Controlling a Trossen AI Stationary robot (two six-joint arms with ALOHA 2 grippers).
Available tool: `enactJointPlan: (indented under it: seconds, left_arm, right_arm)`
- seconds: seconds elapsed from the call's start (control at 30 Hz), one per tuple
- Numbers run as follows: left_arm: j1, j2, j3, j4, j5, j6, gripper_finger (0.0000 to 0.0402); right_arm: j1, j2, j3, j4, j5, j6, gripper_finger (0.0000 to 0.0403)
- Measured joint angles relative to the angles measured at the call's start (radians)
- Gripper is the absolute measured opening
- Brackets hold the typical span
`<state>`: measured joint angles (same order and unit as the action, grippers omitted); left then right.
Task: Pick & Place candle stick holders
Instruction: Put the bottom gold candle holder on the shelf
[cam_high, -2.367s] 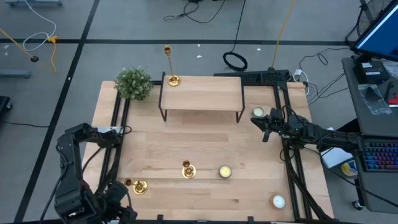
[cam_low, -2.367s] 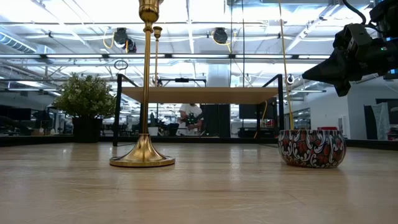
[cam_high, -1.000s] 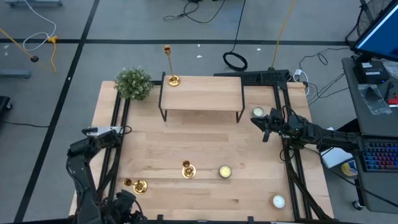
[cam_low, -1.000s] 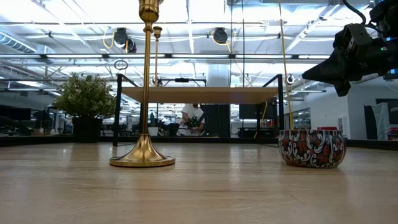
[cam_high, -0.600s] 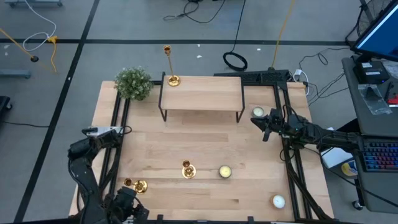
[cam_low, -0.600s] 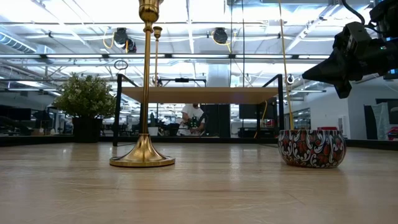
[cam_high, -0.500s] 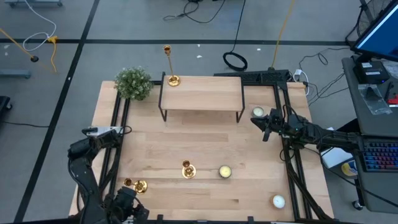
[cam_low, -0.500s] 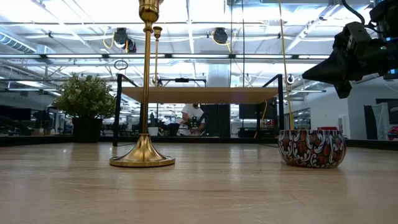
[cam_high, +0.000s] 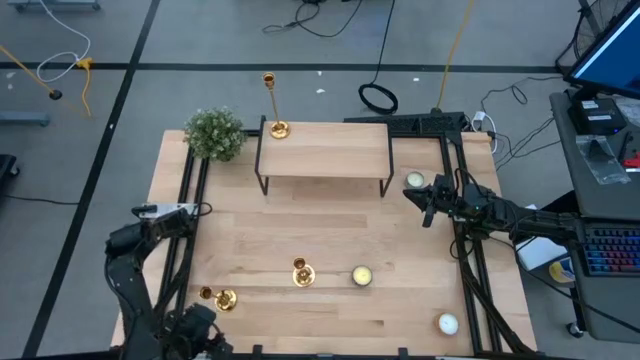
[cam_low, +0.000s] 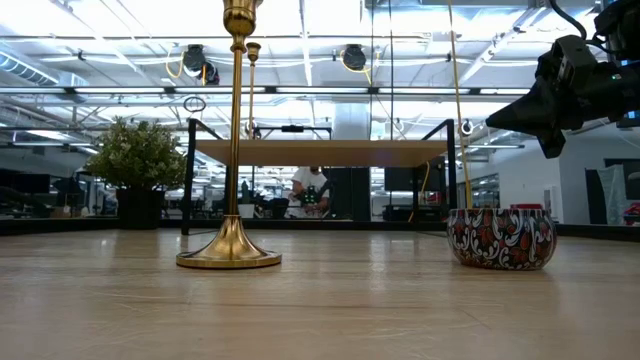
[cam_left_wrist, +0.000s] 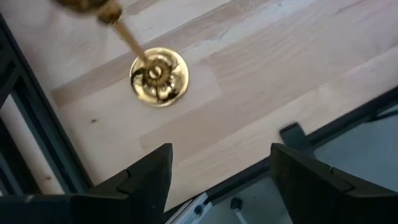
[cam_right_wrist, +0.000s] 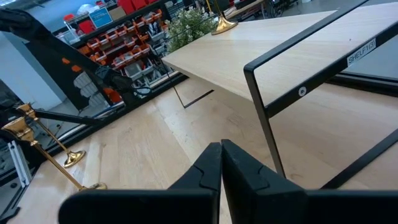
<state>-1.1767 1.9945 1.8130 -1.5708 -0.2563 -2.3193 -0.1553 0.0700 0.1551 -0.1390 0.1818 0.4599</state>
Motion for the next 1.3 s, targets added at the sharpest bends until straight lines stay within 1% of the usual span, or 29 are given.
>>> enactJointPlan:
  seconds: [0.07, 0.23, 0.37, 0.63, 0.83, 0.93, 1.03, 1.17, 1.3]
  left_arm:
    - [-0.020, 0.000, 0.000, 0.000, -0.012, -0.039, 0.0269]
    - [-0.065, 0.000, 0.000, 0.000, -0.106, -0.121, 0.0269]
    - [-0.080, 0.000, 0.000, 0.000, -0.142, -0.125, 0.0269]
    - [-0.089, 0.000, 0.000, 0.000, -0.155, -0.117, 0.0269]
    - [-0.085, 0.000, 0.000, 0.000, -0.271, -0.086, 0.0269]
    - [-0.079, -0.001, -0.014, 0.001, -0.268, -0.072, 0.0269]
    - [-0.074, -0.001, -0.050, 0.000, -0.257, -0.090, 0.0269]
    - [-0.074, -0.001, -0.073, -0.001, -0.167, -0.121, 0.0269]
    - [-0.074, -0.015, -0.073, 0.000, -0.165, -0.124, 0.0269]
  right_arm:
    - [0.000, 0.000, 0.000, 0.000, 0.000, 0.000, 0.0004]
    - [0.000, 0.000, 0.000, 0.000, 0.000, 0.000, 0.0004]
    - [0.000, 0.000, 0.000, 0.000, 0.000, 0.000, 0.0004]
    - [0.000, 0.000, 0.000, 0.000, 0.000, 0.000, 0.0004]
    - [0.000, 0.000, 0.000, 0.000, 0.000, 0.000, 0.0004]
    - [0.000, 0.000, 0.000, 0.000, 0.000, 0.000, 0.0004]
    - [0.000, 0.000, 0.000, 0.000, 0.000, 0.000, 0.0004]
    - [0.000, 0.000, 0.000, 0.000, 0.000, 0.000, 0.0004]
    - [0.000, 0.000, 0.000, 0.000, 0.000, 0.000, 0.0004]
